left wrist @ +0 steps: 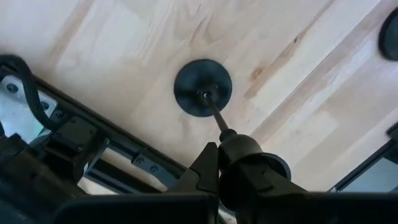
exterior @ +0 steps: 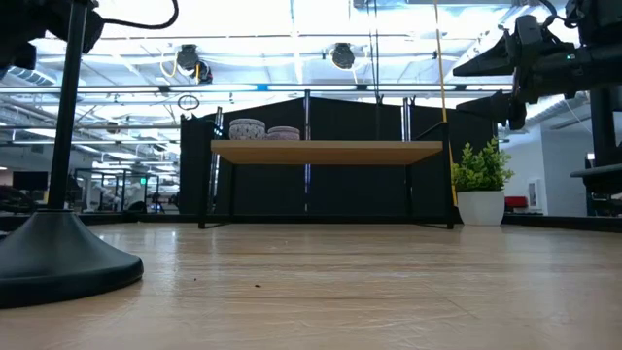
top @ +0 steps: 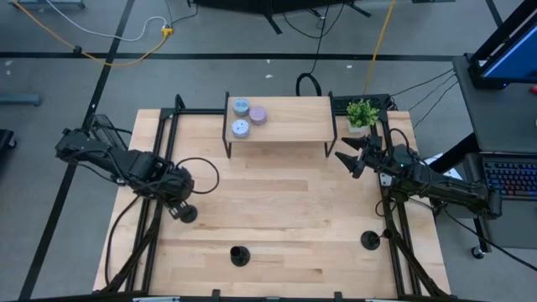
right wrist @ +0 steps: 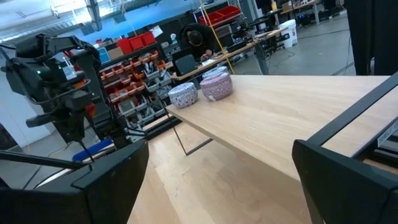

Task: Pick & Place candle stick holders
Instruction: Put the left black candlestick holder on the shelf

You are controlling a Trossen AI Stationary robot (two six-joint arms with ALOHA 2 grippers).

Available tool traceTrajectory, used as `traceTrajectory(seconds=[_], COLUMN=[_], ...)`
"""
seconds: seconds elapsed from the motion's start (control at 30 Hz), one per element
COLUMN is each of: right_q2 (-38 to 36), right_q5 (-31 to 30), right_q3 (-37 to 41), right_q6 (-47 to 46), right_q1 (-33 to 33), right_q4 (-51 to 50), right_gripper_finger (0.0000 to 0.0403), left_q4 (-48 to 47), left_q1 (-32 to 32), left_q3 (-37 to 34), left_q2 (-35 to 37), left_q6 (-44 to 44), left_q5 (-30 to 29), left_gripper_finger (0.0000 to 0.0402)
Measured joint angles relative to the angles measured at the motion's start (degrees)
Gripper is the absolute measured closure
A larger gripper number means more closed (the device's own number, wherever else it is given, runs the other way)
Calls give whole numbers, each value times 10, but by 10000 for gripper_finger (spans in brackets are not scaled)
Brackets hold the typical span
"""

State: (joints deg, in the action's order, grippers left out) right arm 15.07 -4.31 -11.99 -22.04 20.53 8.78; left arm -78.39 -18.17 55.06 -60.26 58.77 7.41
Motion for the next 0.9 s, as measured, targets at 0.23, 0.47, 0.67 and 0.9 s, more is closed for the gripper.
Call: traceTrajectory(seconds=[0.23, 0.47, 0.67, 0.9], right_q2=[0, 35, 110, 202], right_q5=[30, 125, 182, 181], right_q3=[0, 0, 0, -6], right_q6=[-62, -43, -54, -76], right_q1=[0, 0, -3, -33], right_q4=[18, 221, 403, 486], right_gripper_finger=[14, 14, 14, 14], left_q4=[40, 72, 125, 128], left_q1=[26, 82, 129, 167], left_q3=[50, 138, 214, 341], left_q2=[0, -6, -51, -181], left_q6=[-28, -78, -134, -218], left_q5=[-50, -107, -115, -85], left_gripper_finger=[387, 387, 387, 387])
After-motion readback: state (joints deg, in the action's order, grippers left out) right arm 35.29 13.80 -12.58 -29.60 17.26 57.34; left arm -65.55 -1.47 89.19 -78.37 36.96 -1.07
